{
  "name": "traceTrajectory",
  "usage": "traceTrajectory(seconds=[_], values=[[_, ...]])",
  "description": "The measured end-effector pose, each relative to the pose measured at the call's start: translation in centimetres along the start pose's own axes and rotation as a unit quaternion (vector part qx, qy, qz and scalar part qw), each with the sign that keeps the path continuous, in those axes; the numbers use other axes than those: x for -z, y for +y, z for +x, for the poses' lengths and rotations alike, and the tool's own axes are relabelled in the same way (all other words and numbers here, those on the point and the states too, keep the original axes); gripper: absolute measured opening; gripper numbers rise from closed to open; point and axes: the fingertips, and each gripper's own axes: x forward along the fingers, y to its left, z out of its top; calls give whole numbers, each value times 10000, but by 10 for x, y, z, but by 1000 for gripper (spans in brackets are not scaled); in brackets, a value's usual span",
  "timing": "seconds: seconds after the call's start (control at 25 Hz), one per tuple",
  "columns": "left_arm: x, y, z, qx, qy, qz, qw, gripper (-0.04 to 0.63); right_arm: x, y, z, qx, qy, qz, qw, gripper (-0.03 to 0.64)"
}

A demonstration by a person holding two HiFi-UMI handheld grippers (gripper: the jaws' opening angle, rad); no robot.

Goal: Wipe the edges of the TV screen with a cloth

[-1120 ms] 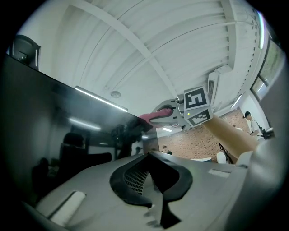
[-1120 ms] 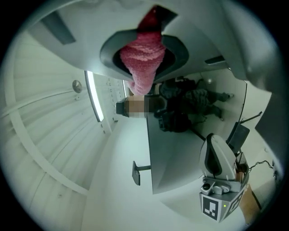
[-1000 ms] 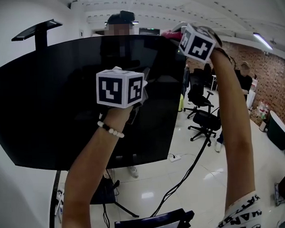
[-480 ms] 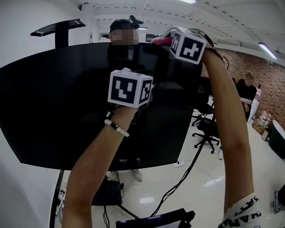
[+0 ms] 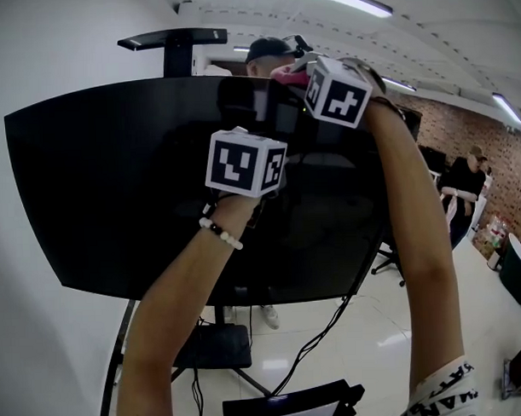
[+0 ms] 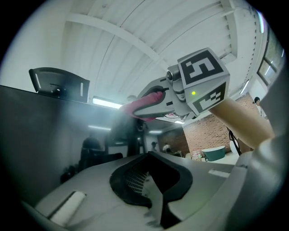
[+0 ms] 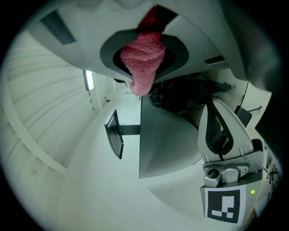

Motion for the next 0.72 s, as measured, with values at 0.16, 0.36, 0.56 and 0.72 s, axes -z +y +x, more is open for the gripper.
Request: traceTrajectory(seconds=[0.16,0.36,0.56,0.72], values=[[7,37,-41,-84,61,37,9999,-2,-55,-1,15,-68,-71,-78,9999,62],[16,95,-86,-487,190,334,9981,-2,-121,-3,36,-220,-254,-100,9994,61],[19,136,-118,-850,215,405,9953,-2,-179,-7,50,-298,-557,-292,9976,61],[20,158,-142,-1022,232,548,9930,0,-225,-11,60,-315,-748,-528,9953,61]])
